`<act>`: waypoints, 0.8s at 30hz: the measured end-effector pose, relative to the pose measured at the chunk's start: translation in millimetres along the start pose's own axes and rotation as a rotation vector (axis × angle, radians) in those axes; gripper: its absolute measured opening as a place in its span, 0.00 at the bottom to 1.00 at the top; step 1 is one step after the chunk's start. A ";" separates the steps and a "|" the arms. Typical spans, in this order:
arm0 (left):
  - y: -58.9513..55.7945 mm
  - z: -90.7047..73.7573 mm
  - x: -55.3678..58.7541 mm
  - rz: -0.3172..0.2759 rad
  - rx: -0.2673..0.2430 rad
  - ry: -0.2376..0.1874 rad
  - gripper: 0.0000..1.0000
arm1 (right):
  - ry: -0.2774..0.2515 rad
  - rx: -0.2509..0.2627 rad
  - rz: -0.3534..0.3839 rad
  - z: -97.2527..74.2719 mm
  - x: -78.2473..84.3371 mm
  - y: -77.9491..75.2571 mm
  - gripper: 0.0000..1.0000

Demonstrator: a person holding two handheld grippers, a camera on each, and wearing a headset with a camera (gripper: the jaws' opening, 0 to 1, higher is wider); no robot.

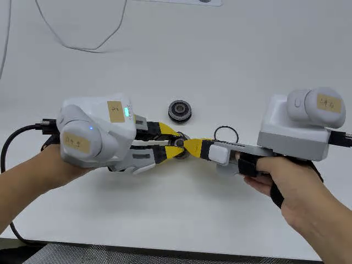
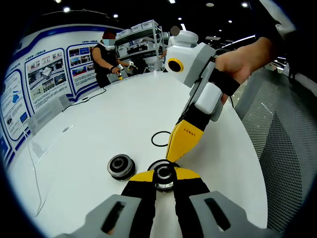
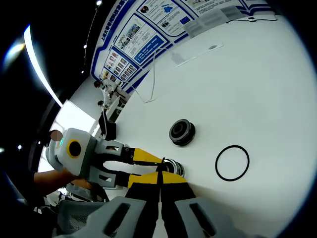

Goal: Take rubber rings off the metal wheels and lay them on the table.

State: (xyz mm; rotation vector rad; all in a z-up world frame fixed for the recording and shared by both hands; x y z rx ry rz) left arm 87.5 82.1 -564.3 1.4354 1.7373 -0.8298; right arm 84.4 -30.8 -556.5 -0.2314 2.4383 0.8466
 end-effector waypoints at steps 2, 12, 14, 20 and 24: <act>0.0 -0.1 -0.1 -0.004 0.001 -0.001 0.13 | -0.002 0.006 0.003 -0.1 -0.1 -0.8 0.01; -1.7 -5.1 -5.4 -0.040 -0.002 -0.040 0.18 | -0.010 0.019 0.006 0.0 -1.2 -2.6 0.01; -2.2 -9.4 -7.3 -0.045 -0.006 -0.051 0.19 | -0.010 0.019 0.006 0.4 -1.3 -2.3 0.01; -0.8 -26.9 -12.1 -0.094 -0.055 -0.117 0.24 | -0.001 -0.001 -0.009 1.0 -0.6 3.8 0.01; 2.2 -37.2 -13.7 -0.113 -0.086 -0.142 0.30 | 0.008 -0.026 -0.021 -0.8 0.6 9.2 0.01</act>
Point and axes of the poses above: the centre of the closed fingertips' face, and the gripper's own axes: z roughly forward along the fingers, y roughly to its left, x roughly out of its underside, the point moved 7 cm from there along -z, roughly backward along the fingers, and after that the axes turned 15 degrees about x, right-handed, at the moved point
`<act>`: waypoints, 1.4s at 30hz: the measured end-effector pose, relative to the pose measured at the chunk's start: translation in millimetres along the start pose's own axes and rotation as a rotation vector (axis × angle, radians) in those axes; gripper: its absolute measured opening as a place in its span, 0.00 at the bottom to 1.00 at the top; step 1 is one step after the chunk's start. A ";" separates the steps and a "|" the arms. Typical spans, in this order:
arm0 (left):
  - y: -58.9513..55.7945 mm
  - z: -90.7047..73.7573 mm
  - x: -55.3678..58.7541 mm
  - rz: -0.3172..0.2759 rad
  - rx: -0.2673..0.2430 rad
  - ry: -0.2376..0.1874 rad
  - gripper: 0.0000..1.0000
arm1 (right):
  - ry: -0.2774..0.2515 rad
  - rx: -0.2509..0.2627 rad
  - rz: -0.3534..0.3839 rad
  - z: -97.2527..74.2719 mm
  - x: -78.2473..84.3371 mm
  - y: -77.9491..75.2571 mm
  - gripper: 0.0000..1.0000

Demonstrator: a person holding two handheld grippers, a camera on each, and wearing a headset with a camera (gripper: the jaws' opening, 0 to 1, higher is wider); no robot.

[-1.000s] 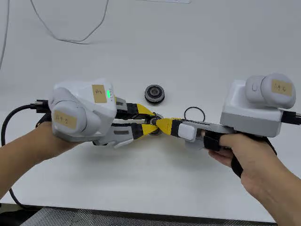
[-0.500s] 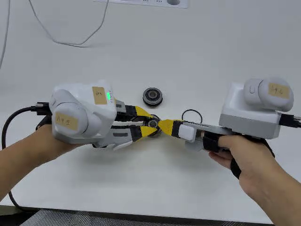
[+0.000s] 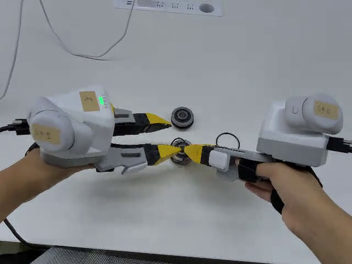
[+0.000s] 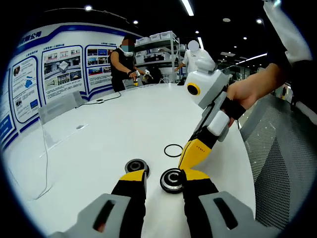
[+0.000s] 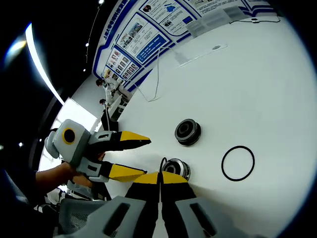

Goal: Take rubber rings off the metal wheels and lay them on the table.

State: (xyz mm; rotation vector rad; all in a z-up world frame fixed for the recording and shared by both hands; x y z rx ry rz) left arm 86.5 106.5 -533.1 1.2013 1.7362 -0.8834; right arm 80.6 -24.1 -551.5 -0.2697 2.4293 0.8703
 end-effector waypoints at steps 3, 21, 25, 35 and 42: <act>2.7 -3.4 -0.4 -0.018 -0.021 -0.015 0.35 | 0.009 -0.028 0.001 -2.3 0.0 5.3 0.01; 8.6 -14.9 -2.7 -0.051 -0.081 -0.050 0.63 | -0.036 0.013 0.116 -30.8 -26.4 -36.8 0.01; 10.5 -17.2 -2.1 -0.058 -0.090 -0.050 0.65 | -0.035 0.069 0.159 -28.3 -29.8 -56.3 0.01; 14.3 -16.3 -3.7 -0.054 -0.101 -0.041 0.68 | -0.024 0.162 0.205 -27.5 -21.2 -76.0 0.02; 15.4 -16.0 -6.1 -0.050 -0.105 -0.046 0.67 | -0.031 0.209 0.216 -30.0 -20.1 -83.7 0.02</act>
Point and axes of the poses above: the centre of the closed fingertips' face, and the gripper's own axes: z roughly forward along the fingers, y roughly to its left, x roughly out of its underside, the point moved 7 cm from there along -z, roughly backward along the fingers, and after that the axes turned 15 degrees about x, right-handed, at the moved point
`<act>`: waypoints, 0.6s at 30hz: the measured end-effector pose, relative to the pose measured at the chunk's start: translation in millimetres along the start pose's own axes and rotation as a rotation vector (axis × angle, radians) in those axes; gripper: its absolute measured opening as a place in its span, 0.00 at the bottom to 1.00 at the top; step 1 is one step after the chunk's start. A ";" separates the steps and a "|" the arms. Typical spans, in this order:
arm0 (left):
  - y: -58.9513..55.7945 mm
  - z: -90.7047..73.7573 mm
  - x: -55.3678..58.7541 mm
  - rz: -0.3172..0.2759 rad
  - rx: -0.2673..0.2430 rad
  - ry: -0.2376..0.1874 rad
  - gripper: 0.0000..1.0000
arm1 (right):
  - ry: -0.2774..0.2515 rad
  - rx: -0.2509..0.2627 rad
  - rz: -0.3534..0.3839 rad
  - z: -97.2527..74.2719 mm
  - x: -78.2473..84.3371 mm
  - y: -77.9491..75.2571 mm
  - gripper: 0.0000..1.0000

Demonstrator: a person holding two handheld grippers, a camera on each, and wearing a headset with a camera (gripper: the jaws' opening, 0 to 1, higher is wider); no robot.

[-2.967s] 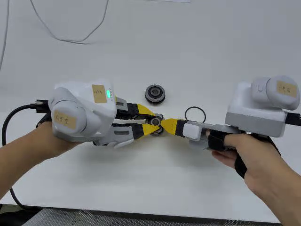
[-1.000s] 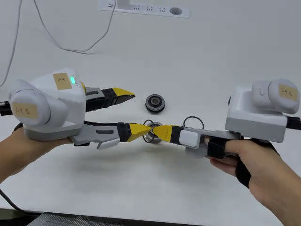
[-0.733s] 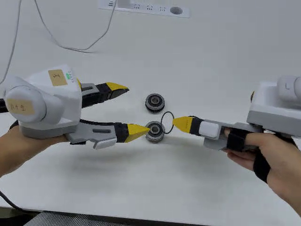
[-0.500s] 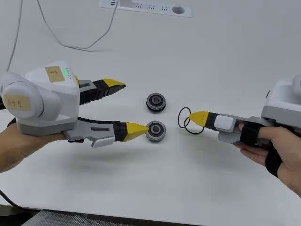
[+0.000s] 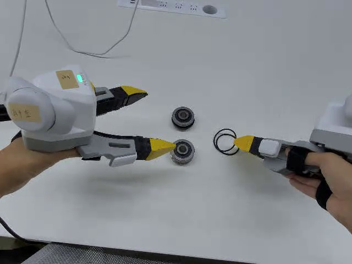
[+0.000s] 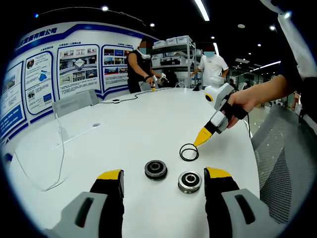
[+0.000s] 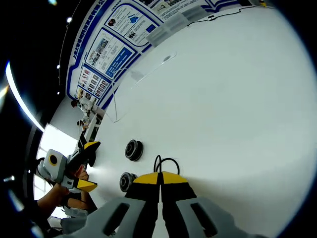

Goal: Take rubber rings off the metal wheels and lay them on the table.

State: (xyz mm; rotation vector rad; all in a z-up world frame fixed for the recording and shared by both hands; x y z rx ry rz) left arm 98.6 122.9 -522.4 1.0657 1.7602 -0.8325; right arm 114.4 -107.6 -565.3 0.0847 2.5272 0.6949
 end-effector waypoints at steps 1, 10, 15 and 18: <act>0.1 0.0 -0.5 0.000 0.000 -0.002 0.67 | -0.002 0.005 0.001 -0.5 -0.1 -0.6 0.02; 0.8 1.1 -0.3 0.002 0.002 0.008 0.67 | -0.015 0.067 -0.036 -2.0 0.9 -7.2 0.08; 2.9 5.0 0.8 0.005 0.006 0.017 0.66 | -0.076 0.073 -0.040 -11.5 -2.8 -2.8 0.08; 6.7 9.7 1.0 0.003 0.010 0.023 0.63 | -0.100 0.066 -0.032 -15.9 -5.3 0.1 0.08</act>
Point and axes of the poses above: the centre of the closed fingertips' face, and the gripper's own axes: z roughly forward along the fingers, y roughly to its left, x roughly out of its underside, the point moved 7 cm from there along -z, roughly backward along the fingers, and after that the axes turned 15 degrees about x, right-handed, at the moved point
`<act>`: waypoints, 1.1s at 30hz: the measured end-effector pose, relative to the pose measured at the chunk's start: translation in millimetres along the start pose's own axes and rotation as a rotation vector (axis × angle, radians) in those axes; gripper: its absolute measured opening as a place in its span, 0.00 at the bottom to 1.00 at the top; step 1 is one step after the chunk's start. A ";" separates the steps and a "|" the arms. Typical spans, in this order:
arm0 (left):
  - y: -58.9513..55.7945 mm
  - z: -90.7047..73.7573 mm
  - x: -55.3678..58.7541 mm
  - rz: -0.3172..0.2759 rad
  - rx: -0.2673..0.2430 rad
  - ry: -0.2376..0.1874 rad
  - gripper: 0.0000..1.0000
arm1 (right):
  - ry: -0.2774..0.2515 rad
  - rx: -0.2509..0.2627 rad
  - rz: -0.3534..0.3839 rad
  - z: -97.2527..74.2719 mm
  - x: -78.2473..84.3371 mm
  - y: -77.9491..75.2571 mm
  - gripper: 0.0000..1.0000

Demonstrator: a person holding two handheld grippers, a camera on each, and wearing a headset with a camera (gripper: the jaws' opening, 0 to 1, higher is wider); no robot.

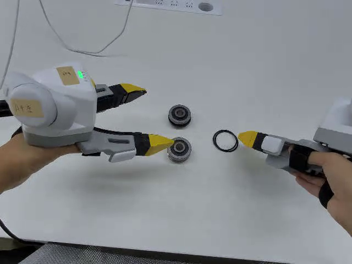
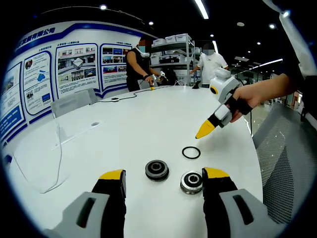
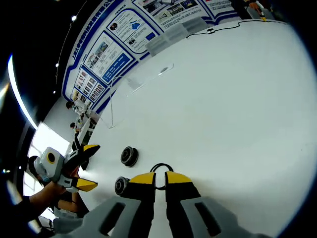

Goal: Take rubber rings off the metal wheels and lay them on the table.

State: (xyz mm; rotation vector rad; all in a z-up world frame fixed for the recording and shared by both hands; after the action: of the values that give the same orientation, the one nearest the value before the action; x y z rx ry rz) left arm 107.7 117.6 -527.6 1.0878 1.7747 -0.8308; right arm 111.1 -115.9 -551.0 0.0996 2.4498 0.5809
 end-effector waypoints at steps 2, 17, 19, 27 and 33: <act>3.7 3.8 -1.1 0.004 -0.001 0.001 0.61 | -0.016 -0.007 0.008 -1.7 -2.0 1.8 0.08; 27.4 39.1 -3.1 0.024 0.047 0.052 0.40 | -0.034 -0.196 -0.138 2.7 -2.0 29.5 0.18; 29.6 42.0 -2.7 0.020 0.050 0.053 0.36 | -0.032 -0.206 -0.150 4.0 -1.8 29.6 0.19; 32.2 51.4 3.4 0.018 0.085 0.078 0.26 | -0.025 -0.222 -0.165 12.2 -4.2 31.0 0.21; 31.9 55.1 7.8 0.014 0.105 0.097 0.20 | -0.018 -0.232 -0.168 16.2 -4.1 33.9 0.21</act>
State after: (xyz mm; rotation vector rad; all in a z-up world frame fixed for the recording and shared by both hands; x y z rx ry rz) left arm 153.1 85.6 -559.8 1.2263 1.8186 -0.8845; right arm 121.7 -80.0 -545.8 -0.1924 2.3266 0.7793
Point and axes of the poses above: the centre of the closed fingertips' face, and the gripper's own axes: z roughly forward along the fingers, y roughly to its left, x roughly out of its underside, the point moved 7 cm from there along -z, roughly backward along the fingers, and after that the axes turned 15 degrees about x, right-handed, at the moved point
